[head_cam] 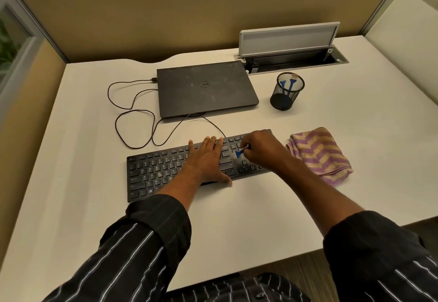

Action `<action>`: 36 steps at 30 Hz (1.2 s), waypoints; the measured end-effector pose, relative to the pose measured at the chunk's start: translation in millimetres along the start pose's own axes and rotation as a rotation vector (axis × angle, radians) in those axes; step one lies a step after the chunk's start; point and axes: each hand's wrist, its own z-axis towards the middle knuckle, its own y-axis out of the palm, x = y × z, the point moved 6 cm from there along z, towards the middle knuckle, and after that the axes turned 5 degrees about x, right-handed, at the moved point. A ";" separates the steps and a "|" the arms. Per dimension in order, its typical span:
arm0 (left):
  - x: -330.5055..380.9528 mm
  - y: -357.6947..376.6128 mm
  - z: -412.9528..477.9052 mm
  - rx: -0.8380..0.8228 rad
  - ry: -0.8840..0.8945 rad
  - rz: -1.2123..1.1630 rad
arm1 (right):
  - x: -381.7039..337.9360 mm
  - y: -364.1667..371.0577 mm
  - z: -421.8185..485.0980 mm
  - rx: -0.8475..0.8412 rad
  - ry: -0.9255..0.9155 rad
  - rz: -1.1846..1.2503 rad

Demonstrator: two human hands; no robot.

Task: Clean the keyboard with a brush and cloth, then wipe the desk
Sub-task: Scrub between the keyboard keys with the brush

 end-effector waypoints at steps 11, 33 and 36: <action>-1.8 -0.9 -2.2 0.006 -0.008 -0.025 | 6.6 8.4 5.7 0.003 0.098 -0.124; 0.6 -4.3 -2.1 0.060 0.010 -0.042 | -3.6 6.6 24.0 0.034 0.022 -0.157; 0.5 -5.5 -2.1 0.064 0.005 -0.046 | 8.6 -0.7 26.8 0.069 0.050 -0.147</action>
